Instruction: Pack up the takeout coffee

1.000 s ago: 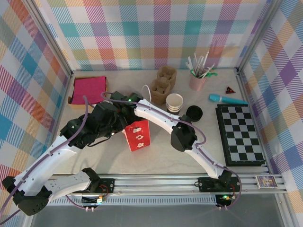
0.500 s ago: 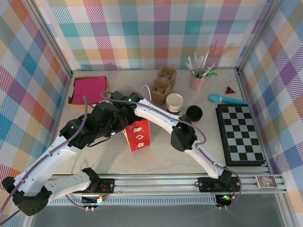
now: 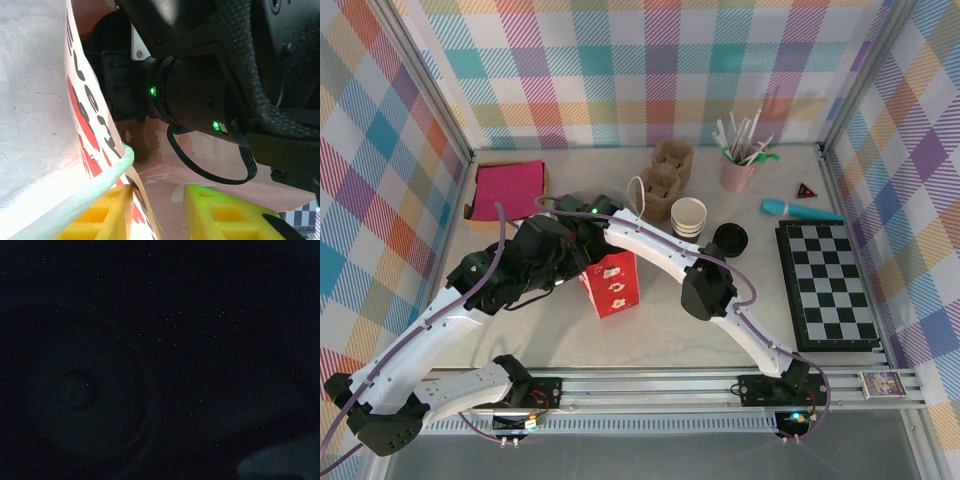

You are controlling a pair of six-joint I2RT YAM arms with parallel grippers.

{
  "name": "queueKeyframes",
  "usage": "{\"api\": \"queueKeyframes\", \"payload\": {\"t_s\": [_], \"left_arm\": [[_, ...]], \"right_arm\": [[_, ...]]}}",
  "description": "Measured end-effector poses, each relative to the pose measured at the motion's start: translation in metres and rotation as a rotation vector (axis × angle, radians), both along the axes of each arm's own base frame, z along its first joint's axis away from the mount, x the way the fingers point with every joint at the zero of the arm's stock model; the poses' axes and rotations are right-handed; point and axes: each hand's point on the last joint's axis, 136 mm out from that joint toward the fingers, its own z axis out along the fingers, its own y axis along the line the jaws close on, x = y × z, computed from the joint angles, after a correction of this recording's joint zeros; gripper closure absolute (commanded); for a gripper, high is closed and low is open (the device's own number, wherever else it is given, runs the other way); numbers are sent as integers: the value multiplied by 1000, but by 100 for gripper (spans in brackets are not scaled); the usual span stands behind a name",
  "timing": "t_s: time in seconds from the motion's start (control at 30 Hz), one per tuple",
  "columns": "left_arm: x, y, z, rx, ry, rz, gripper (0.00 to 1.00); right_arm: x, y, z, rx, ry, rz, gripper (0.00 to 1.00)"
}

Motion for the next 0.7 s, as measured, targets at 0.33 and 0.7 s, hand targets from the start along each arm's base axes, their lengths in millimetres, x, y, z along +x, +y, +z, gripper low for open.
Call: {"api": "queueKeyframes", "payload": {"t_s": [0.33, 0.7], "left_arm": [[2, 1, -2, 6, 5, 6, 68], [3, 2, -3, 16, 4, 3, 68]], "right_arm": [[-6, -10, 16, -11, 9, -5, 0], [-11, -17, 22, -24, 22, -22, 1]]}}
